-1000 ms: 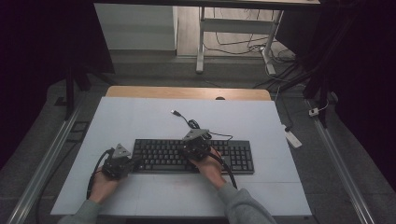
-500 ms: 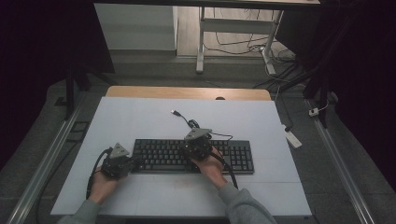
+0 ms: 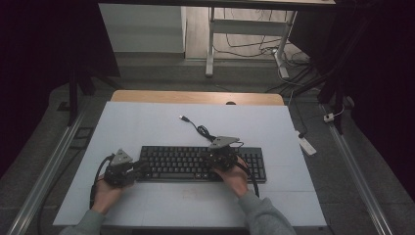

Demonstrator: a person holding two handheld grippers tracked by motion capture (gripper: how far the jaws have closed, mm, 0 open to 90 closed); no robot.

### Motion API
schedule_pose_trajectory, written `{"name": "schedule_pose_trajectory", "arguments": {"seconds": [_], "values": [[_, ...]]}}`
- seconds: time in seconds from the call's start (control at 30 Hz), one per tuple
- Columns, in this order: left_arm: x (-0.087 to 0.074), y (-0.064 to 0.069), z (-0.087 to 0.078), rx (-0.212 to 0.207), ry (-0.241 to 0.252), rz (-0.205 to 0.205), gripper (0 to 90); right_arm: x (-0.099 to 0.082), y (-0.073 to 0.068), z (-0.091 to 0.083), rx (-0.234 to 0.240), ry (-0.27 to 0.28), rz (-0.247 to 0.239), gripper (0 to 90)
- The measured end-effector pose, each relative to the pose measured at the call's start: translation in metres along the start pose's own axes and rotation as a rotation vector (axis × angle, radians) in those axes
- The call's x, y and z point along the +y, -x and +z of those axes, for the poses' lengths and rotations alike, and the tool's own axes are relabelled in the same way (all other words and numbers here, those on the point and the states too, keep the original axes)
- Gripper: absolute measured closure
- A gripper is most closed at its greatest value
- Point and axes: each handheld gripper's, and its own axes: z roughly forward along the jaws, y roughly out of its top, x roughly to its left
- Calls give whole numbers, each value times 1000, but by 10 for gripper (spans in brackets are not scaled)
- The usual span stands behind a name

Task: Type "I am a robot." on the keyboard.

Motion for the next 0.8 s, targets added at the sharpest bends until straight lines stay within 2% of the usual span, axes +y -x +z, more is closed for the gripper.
{"name": "schedule_pose_trajectory", "arguments": {"seconds": [0.13,0.27,0.47,0.57,0.8], "values": [[0,-1,-1,-4,9,-12,576,-4,1,-7,-3,6,15,719],[1,-1,-1,-8,6,-27,478,-8,1,-12,-9,9,7,647],[2,-3,-3,-18,9,-48,390,-13,4,-20,-2,14,15,620],[3,-2,-5,-10,15,-52,349,-14,5,-23,-7,17,19,614],[6,-2,-10,-58,30,-32,350,-18,5,-27,-3,24,13,603]]}}
